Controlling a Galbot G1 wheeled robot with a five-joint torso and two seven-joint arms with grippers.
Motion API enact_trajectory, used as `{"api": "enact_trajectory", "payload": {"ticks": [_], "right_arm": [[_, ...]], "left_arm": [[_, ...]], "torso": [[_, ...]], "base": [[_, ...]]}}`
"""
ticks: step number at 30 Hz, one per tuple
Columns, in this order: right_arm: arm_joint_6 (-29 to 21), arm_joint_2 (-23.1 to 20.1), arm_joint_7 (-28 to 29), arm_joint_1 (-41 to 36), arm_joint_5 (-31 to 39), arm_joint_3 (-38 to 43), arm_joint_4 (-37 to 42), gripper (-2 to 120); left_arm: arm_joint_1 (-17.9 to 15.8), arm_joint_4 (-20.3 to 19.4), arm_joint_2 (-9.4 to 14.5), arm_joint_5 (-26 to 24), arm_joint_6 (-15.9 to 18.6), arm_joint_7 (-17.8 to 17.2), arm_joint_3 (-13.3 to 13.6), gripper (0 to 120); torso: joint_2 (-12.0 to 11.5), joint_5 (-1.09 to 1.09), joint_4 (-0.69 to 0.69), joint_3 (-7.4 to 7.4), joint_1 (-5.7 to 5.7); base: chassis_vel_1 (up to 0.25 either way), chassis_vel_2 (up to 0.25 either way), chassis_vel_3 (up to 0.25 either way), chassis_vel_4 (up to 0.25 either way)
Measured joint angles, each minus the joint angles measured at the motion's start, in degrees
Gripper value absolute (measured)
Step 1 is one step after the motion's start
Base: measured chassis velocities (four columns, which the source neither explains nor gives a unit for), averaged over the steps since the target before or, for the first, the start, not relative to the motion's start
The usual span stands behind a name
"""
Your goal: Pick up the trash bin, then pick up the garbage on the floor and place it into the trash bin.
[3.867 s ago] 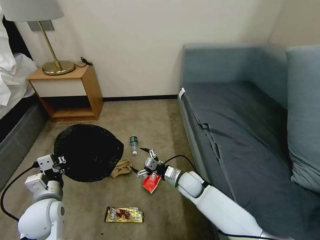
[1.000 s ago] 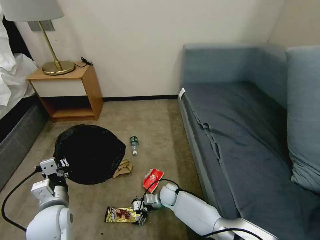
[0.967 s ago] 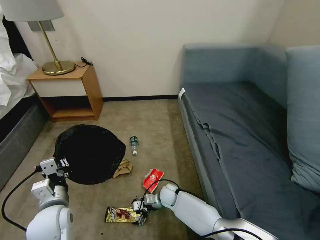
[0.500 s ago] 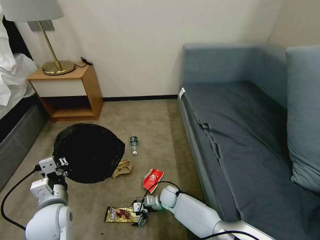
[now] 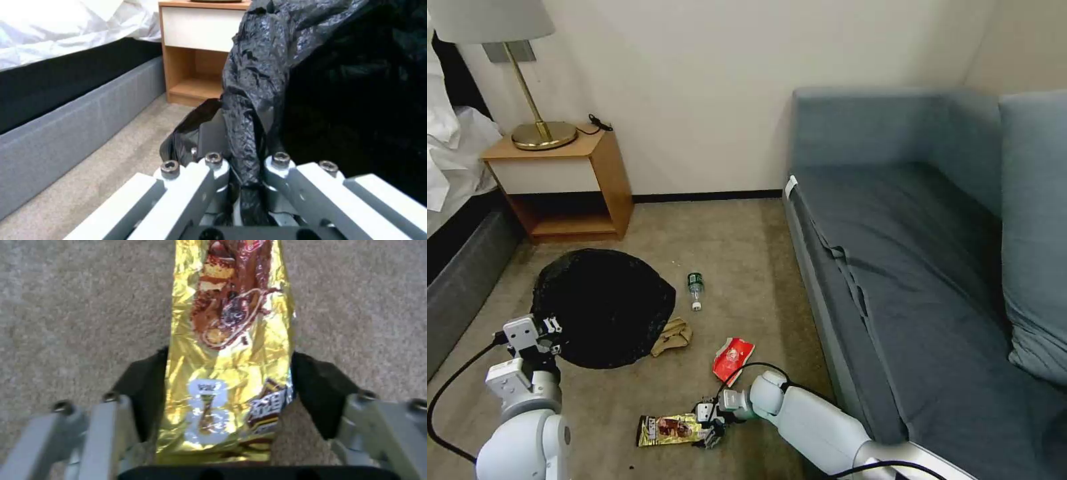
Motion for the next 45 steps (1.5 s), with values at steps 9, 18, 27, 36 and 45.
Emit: {"api": "enact_trajectory", "payload": {"ticks": [9, 18, 27, 36, 45], "right_arm": [[0.43, 0.31, 0.30, -0.18, -0.22, 0.66, -0.62, 33], [0.63, 0.28, 0.97, 0.04, -0.49, 1.09, -0.98, 0], [1.04, 0.58, 1.09, -0.05, -0.61, 1.87, -1.27, 0], [1.14, 0.42, 1.23, -0.04, -0.31, 2.47, -0.85, 0], [1.02, -0.68, 1.18, -0.03, 1.72, 2.84, 1.62, 0]], "left_arm": [[-0.14, 0.20, 0.00, 0.20, -0.20, 0.18, 0.03, 4], [-0.25, 0.49, 0.00, 0.49, -0.37, 0.19, 0.08, 4], [-0.41, 0.54, 0.00, 0.68, -0.41, 0.19, 0.09, 4], [-0.40, 1.11, 0.00, 0.79, -0.70, 0.23, 0.22, 4], [-0.73, 2.25, 0.00, 1.10, -1.18, 0.58, -0.22, 4]], "torso": [[0.00, 0.01, 0.02, 0.00, 0.00], [0.00, -0.01, 0.00, 0.00, 0.00], [0.00, -0.01, 0.00, 0.00, 0.00], [0.00, 0.00, 0.00, 0.00, 0.00], [0.00, 0.00, 0.00, 0.00, 0.00]], "base": [[0.000, 0.000, 0.000, 0.000], [0.000, 0.000, 0.000, 0.000], [0.000, 0.000, 0.000, 0.000], [0.000, 0.000, 0.000, 0.000], [0.000, 0.000, 0.000, 0.000]]}}
